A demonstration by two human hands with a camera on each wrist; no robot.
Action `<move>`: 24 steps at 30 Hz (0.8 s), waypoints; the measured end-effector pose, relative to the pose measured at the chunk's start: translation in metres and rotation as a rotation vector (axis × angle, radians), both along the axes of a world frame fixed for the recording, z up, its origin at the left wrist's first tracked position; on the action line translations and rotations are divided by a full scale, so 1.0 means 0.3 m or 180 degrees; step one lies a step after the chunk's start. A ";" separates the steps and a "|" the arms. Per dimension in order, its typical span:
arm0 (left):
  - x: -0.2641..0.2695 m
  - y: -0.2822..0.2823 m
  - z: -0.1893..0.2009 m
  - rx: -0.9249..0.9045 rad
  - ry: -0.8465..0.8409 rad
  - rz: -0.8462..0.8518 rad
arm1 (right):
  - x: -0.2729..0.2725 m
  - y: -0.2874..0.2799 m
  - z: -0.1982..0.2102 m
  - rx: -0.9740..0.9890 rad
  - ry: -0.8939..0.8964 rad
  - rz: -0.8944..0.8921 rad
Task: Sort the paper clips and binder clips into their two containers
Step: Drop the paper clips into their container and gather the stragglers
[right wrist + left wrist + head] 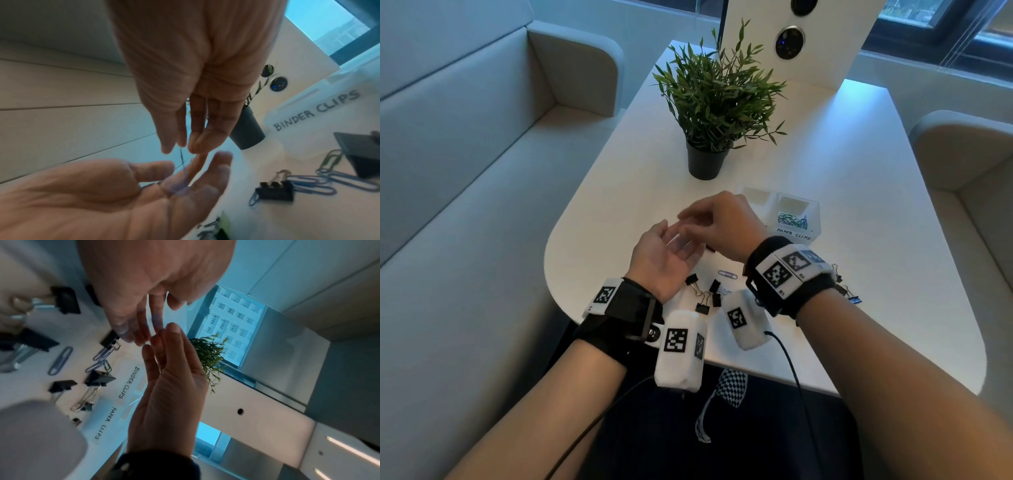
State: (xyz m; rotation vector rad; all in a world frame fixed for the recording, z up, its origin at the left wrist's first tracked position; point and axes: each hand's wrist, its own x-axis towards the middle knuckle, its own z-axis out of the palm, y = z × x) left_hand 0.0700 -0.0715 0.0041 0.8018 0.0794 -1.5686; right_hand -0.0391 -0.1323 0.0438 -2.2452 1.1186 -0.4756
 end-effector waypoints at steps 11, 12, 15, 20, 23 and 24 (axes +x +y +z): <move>0.033 -0.009 -0.032 0.0440 -0.0070 0.0305 | -0.072 -0.019 -0.118 -0.0274 0.1422 -0.0174; 0.034 -0.006 -0.033 0.0414 -0.0083 0.0268 | -0.078 -0.019 -0.111 -0.0251 0.1410 -0.0163; 0.029 -0.004 -0.035 0.0377 -0.0118 0.0158 | -0.068 -0.021 -0.093 -0.0443 0.1285 -0.0135; 0.016 -0.003 -0.034 0.0398 0.0093 0.0208 | 0.001 -0.038 -0.109 -0.0410 0.1538 0.0053; 0.018 -0.003 -0.030 0.0325 0.0230 0.0307 | 0.005 -0.038 -0.121 -0.0472 0.1690 0.0137; 0.019 -0.005 -0.029 0.0312 0.0244 0.0352 | 0.005 -0.039 -0.119 -0.0482 0.1704 0.0149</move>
